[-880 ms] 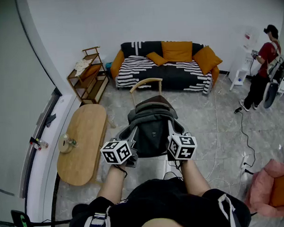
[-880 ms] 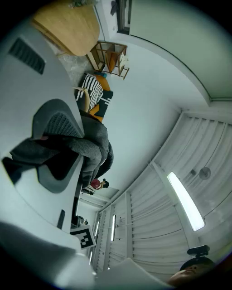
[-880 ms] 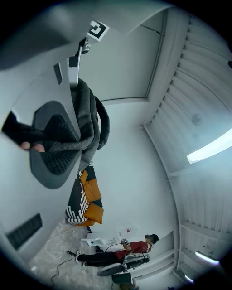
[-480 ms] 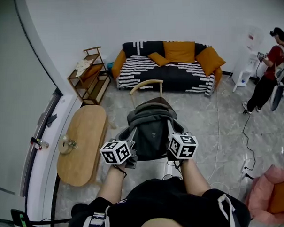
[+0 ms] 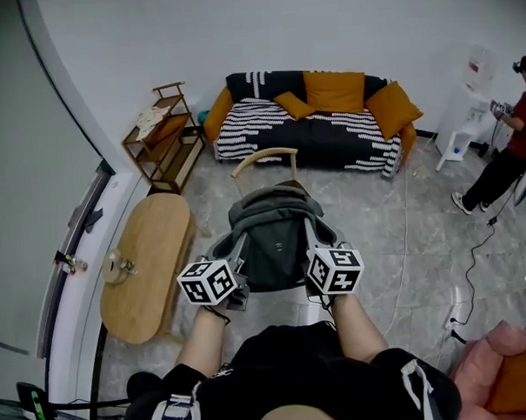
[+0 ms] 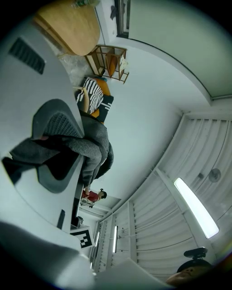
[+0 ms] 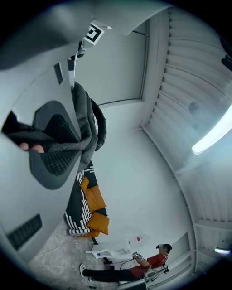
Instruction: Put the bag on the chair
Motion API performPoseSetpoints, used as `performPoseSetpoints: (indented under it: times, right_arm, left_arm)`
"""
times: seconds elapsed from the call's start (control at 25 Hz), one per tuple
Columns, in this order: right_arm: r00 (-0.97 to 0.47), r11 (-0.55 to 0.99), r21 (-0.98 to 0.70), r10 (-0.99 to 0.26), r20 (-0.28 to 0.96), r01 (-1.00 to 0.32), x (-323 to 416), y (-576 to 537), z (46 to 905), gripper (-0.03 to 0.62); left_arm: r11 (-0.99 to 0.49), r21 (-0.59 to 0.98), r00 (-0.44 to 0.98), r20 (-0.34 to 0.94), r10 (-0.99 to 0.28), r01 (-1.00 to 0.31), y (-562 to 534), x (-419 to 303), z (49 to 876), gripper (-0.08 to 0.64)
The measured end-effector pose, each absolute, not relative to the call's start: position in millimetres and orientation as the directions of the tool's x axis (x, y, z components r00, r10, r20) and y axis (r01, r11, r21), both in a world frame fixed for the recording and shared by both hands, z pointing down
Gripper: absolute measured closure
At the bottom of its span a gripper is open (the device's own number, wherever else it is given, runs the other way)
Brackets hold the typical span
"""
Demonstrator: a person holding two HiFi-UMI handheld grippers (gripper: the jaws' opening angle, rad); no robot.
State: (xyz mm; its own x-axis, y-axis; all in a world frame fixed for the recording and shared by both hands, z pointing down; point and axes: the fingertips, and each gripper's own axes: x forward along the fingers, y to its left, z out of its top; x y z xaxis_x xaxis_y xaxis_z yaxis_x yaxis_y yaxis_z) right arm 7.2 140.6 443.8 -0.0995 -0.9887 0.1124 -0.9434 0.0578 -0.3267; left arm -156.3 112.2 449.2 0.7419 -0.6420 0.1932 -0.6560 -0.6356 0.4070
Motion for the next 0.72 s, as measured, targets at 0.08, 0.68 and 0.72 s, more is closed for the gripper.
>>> performPoseSetpoints:
  times: [0.08, 0.68, 0.72]
  right_arm:
    - [-0.109, 0.069, -0.326, -0.988, 0.107, -0.943, 22.8, 134.2, 444.5, 0.535]
    - [-0.094, 0.045, -0.346, -0.987, 0.128, -0.937, 95.0, 92.1, 447.0, 0.537]
    - [-0.086, 0.036, -0.342, -0.988, 0.130, -0.939, 98.9, 88.4, 448.5, 0.537]
  left_arm:
    - [-0.630, 0.409, 0.737, 0.190, -0.648, -0.660, 107.1, -141.0, 450.8, 0.471]
    - [-0.631, 0.460, 0.767, 0.214, -0.605, -0.625, 59.7, -68.1, 459.0, 0.471]
    - [-0.635, 0.460, 0.772, 0.215, -0.598, -0.620, 55.0, -63.9, 460.6, 0.471]
